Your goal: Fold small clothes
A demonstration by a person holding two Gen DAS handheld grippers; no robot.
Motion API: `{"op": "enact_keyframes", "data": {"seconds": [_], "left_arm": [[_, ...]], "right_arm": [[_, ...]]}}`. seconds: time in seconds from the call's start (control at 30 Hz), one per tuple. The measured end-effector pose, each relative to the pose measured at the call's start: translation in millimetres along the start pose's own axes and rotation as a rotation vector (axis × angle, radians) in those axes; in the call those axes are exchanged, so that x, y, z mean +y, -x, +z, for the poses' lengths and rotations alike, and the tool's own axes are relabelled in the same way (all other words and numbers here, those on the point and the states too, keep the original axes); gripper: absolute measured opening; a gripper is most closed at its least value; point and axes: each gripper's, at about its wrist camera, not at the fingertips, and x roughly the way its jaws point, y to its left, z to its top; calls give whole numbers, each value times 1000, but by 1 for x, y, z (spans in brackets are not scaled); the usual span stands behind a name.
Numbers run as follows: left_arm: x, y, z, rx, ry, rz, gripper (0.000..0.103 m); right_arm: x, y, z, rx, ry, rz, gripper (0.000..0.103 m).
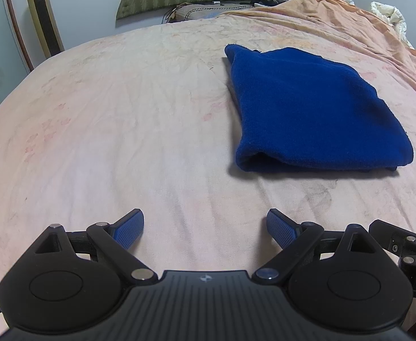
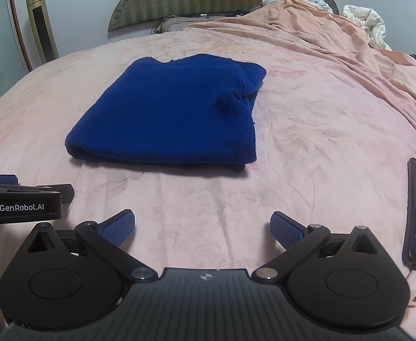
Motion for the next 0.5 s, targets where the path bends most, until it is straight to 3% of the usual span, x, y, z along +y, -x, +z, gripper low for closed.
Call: {"op": "enact_keyframes", "data": {"seconds": [0.5], "left_arm": [[1,2,1,-6,-4,12,94]], "right_arm": [[3,1,1,-3,10,5,103]]}}
